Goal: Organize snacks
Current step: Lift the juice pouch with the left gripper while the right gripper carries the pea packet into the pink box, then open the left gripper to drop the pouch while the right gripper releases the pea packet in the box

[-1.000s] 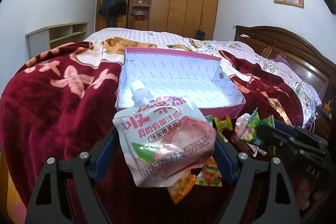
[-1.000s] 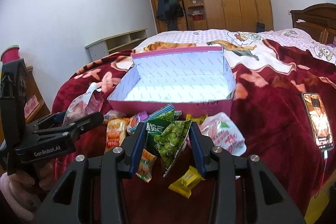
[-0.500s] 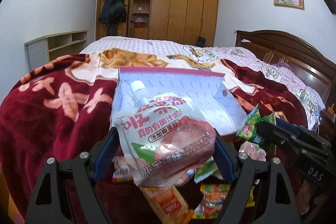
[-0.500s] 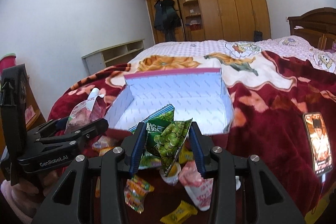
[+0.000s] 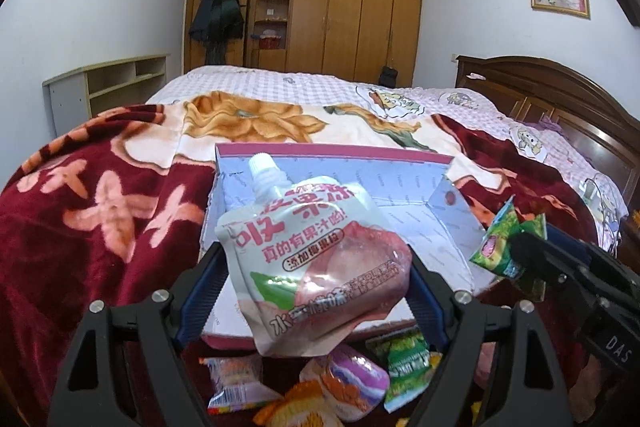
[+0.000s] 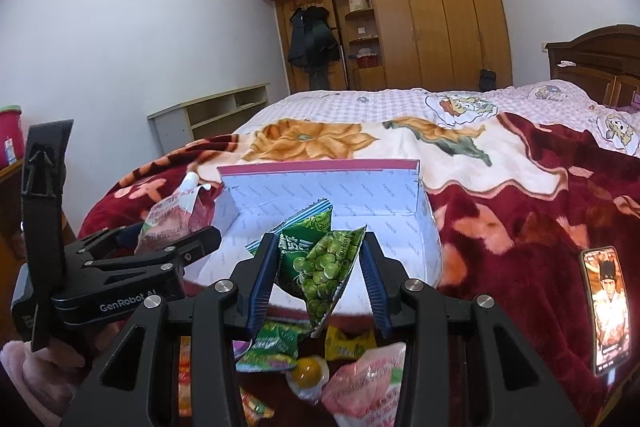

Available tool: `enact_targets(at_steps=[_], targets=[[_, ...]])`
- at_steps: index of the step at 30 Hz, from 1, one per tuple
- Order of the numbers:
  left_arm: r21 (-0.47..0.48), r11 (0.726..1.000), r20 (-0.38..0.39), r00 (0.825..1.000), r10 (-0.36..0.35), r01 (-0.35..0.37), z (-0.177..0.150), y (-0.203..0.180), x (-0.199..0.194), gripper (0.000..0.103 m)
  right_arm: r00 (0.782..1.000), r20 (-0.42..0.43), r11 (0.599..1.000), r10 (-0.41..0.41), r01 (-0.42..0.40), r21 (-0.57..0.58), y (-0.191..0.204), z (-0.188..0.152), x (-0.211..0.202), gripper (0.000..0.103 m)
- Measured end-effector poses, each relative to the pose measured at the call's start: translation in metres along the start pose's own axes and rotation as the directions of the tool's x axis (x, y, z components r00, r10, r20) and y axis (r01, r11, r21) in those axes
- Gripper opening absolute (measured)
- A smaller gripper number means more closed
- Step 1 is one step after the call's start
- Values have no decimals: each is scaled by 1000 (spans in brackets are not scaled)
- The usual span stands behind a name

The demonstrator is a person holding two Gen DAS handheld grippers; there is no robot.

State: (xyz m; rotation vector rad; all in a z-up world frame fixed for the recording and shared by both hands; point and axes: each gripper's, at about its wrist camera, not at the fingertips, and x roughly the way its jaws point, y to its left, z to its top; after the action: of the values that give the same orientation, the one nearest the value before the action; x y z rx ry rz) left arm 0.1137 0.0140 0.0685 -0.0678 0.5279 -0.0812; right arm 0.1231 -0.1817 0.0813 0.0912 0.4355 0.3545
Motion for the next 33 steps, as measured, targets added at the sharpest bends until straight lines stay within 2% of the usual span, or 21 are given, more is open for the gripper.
enact_targets(at_steps=[8, 17, 27, 33], targets=[[1, 1000, -40, 999, 23, -23, 3, 6, 35, 86, 999, -7, 999, -45, 45, -13, -6, 2, 23, 43], [16, 998, -71, 995, 67, -66, -5, 7, 65, 86, 996, -59, 997, -71, 72, 8, -21, -5, 51, 43], [8, 996, -136, 987, 90, -90, -15, 13, 84, 87, 990, -115, 996, -81, 85, 24, -29, -15, 73, 43], [5, 996, -148, 985, 89, -89, -17, 15, 88, 87, 986, -147, 996, -74, 81, 45, -32, -19, 83, 43]])
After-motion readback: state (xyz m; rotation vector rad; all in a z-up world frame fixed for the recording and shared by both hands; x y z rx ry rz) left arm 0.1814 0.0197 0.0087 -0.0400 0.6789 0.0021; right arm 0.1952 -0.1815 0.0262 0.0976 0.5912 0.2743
